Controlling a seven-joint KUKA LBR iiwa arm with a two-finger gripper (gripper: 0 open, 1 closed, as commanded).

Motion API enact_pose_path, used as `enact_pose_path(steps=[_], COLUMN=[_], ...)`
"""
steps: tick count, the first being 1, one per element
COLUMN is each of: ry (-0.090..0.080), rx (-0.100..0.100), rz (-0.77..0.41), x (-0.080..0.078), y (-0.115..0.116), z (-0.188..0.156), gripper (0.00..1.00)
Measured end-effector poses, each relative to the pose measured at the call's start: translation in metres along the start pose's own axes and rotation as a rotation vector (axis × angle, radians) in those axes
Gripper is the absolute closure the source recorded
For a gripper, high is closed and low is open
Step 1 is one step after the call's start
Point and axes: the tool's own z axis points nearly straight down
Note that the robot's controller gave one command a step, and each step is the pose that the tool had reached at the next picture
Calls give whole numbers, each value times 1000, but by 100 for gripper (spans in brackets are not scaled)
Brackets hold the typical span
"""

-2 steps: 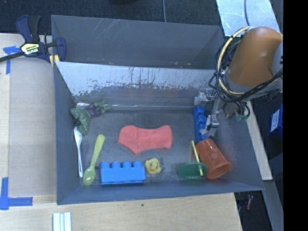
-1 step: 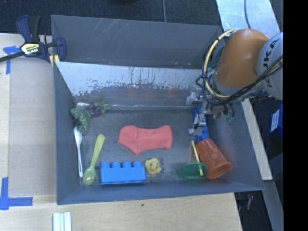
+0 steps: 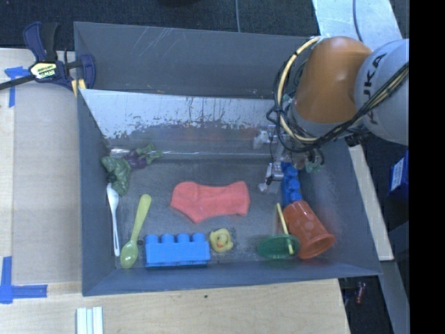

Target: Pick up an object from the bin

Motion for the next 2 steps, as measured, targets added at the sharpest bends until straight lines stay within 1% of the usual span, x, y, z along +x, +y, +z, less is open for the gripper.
enact_pose_path(steps=[1,2], ry=[-9,-27], rx=[1,6], rz=[-36,-201], x=[26,30], y=[57,44], z=[55,72], gripper=[0,100])
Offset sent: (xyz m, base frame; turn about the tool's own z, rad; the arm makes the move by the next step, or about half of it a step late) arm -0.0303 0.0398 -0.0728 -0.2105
